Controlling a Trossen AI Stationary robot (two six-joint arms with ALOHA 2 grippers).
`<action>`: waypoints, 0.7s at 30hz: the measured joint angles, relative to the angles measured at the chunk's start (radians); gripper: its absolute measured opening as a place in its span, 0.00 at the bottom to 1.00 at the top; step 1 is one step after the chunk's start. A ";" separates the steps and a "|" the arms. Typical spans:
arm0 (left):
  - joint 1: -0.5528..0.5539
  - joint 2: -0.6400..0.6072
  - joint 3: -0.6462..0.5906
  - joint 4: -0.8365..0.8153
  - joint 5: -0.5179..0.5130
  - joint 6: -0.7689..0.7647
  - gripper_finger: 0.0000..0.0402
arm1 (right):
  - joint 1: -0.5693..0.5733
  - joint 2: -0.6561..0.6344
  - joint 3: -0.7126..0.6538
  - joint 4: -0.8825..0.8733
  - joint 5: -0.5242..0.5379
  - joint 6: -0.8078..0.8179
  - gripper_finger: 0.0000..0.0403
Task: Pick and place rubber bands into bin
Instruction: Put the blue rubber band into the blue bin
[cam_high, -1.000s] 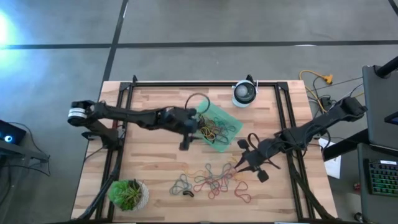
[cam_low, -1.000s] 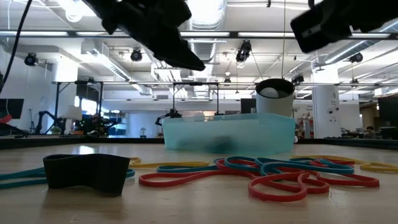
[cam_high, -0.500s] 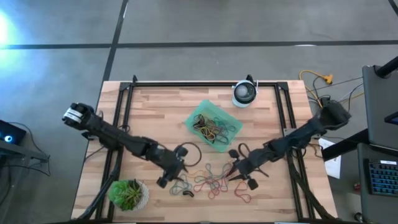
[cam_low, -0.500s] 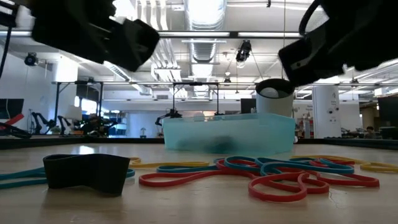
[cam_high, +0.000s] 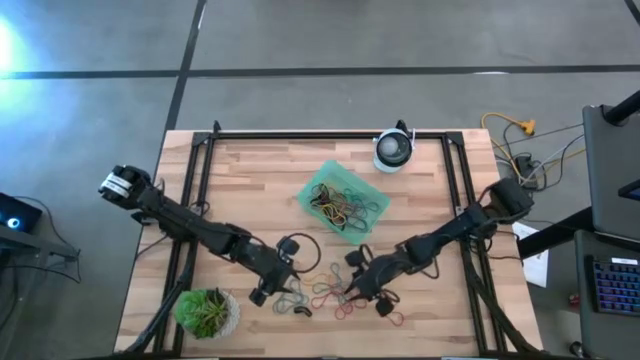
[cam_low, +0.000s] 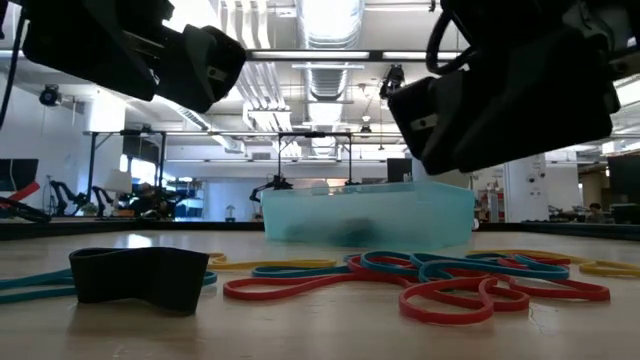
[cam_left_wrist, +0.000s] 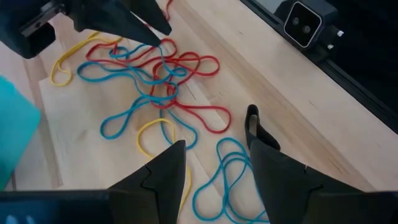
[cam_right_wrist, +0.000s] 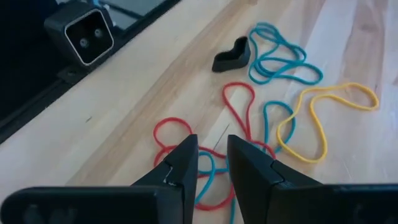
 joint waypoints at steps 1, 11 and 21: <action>0.000 0.000 0.000 0.000 0.000 0.000 0.41 | 0.000 0.006 0.013 -0.014 0.000 0.004 0.20; 0.000 0.000 0.000 0.001 0.001 0.000 0.41 | 0.006 0.049 0.077 -0.153 0.008 0.074 0.20; 0.000 0.000 -0.001 0.010 0.003 0.000 0.41 | 0.018 0.091 0.110 -0.185 0.037 0.085 0.20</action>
